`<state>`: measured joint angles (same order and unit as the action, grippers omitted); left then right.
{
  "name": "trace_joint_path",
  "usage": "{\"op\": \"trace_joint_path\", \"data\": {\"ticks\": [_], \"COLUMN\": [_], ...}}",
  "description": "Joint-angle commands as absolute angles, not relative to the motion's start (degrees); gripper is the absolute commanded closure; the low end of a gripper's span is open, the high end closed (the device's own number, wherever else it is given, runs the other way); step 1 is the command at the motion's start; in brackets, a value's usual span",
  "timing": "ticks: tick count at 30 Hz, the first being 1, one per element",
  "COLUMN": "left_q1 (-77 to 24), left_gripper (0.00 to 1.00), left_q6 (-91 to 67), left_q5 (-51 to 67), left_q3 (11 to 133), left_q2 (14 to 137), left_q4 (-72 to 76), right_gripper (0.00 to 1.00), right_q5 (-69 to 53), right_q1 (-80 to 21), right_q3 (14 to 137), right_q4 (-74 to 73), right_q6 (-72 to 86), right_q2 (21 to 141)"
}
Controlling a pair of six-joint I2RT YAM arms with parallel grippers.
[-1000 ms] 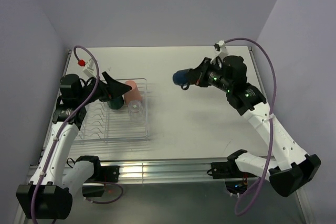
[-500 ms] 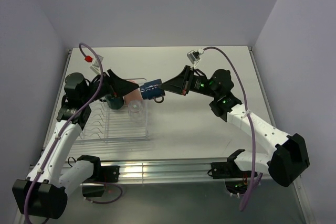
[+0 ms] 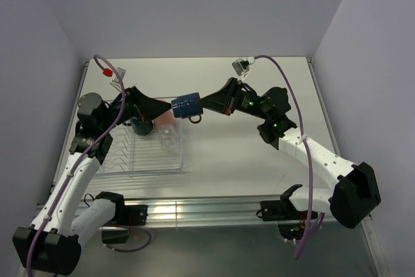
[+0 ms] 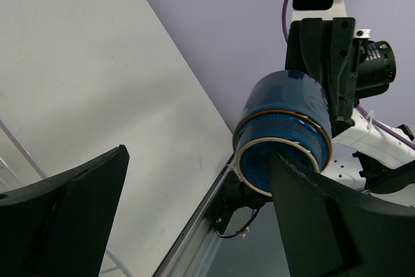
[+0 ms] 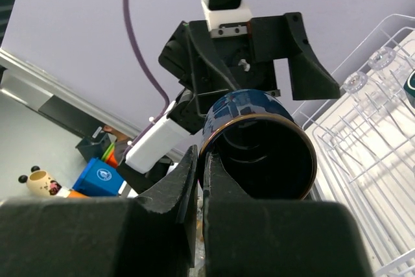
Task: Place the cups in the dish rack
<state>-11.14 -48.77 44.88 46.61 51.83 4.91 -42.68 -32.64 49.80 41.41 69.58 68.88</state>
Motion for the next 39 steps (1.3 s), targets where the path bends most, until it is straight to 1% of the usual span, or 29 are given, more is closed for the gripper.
{"op": "trace_joint_path", "data": {"ticks": [1, 7, 14, 15, 27, 39], "left_q1": [-11.78, -11.87, -11.87, -11.87, -13.18, -15.82], "left_gripper": [0.05, 0.01, 0.01, 0.01, 0.01, 0.01], "left_q6": [-49.30, -52.03, -57.03, -58.52, -56.34, -58.80], "left_q5": [45.78, 50.00, 56.33, 56.60, 55.81, 54.05], "left_q3": [46.41, 45.35, 43.33, 42.90, 43.33, 43.33], "left_q2": [48.79, 47.64, 50.89, 50.63, 53.17, 55.72], "left_q4": [9.65, 13.18, 19.68, 22.65, 20.21, 24.96], "right_gripper": [1.00, 1.00, 1.00, 1.00, 1.00, 1.00], "right_q5": [-42.19, -42.01, -42.45, -42.45, -43.42, -43.86], "right_q1": [-33.31, -32.08, -31.73, -31.73, -31.82, -32.69], "right_q3": [50.27, 48.69, 48.52, 48.52, 48.43, 48.78], "right_q4": [44.48, 44.47, 45.44, 45.35, 50.36, 51.50], "right_q6": [68.82, 68.38, 68.73, 68.64, 71.89, 72.33], "right_q2": [68.12, 67.77, 68.11, 68.29, 70.57, 72.24]}}
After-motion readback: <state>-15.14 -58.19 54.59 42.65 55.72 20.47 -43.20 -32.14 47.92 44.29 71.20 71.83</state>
